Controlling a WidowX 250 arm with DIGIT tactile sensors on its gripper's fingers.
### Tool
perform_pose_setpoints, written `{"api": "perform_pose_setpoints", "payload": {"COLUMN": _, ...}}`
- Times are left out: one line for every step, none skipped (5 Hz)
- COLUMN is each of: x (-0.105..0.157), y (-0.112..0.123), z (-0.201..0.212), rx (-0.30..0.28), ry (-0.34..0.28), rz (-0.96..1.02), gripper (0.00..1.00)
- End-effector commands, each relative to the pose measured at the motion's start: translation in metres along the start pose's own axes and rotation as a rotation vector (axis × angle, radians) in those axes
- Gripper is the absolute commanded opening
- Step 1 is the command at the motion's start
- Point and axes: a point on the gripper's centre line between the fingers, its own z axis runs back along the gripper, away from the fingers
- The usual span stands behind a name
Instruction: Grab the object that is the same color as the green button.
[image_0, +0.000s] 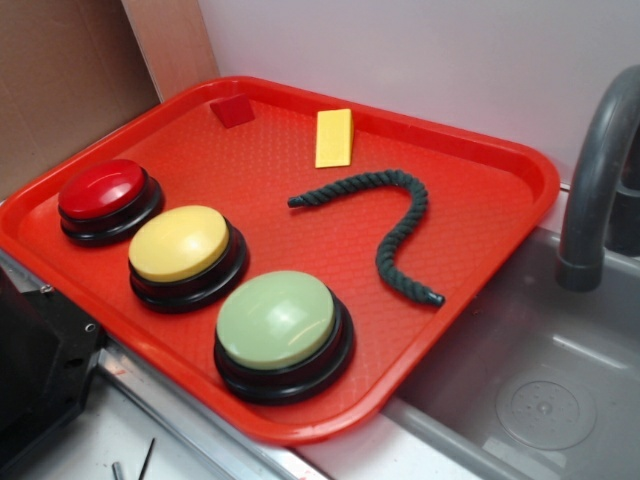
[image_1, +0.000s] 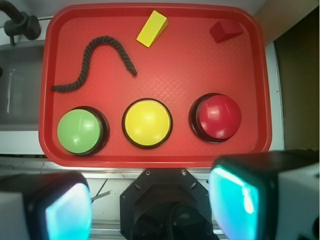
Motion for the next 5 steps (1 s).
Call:
{"api": "perform_pose_setpoints", "payload": {"x": 0.0, "y": 0.0, "z": 0.0, "rx": 0.0, "ry": 0.0, "rz": 0.0, "gripper": 1.0}}
{"api": "perform_pose_setpoints", "payload": {"x": 0.016, "y": -0.007, "z": -0.01, "rx": 0.007, "ry": 0.024, "rz": -0.16, "gripper": 1.0}}
{"api": "perform_pose_setpoints", "payload": {"x": 0.039, "y": -0.017, "z": -0.025, "rx": 0.002, "ry": 0.019, "rz": -0.321, "gripper": 1.0}}
{"api": "perform_pose_setpoints", "payload": {"x": 0.074, "y": -0.024, "z": -0.057, "rx": 0.006, "ry": 0.041, "rz": -0.384, "gripper": 1.0}}
{"api": "perform_pose_setpoints", "payload": {"x": 0.102, "y": -0.03, "z": -0.088, "rx": 0.042, "ry": 0.017, "rz": -0.428, "gripper": 1.0}}
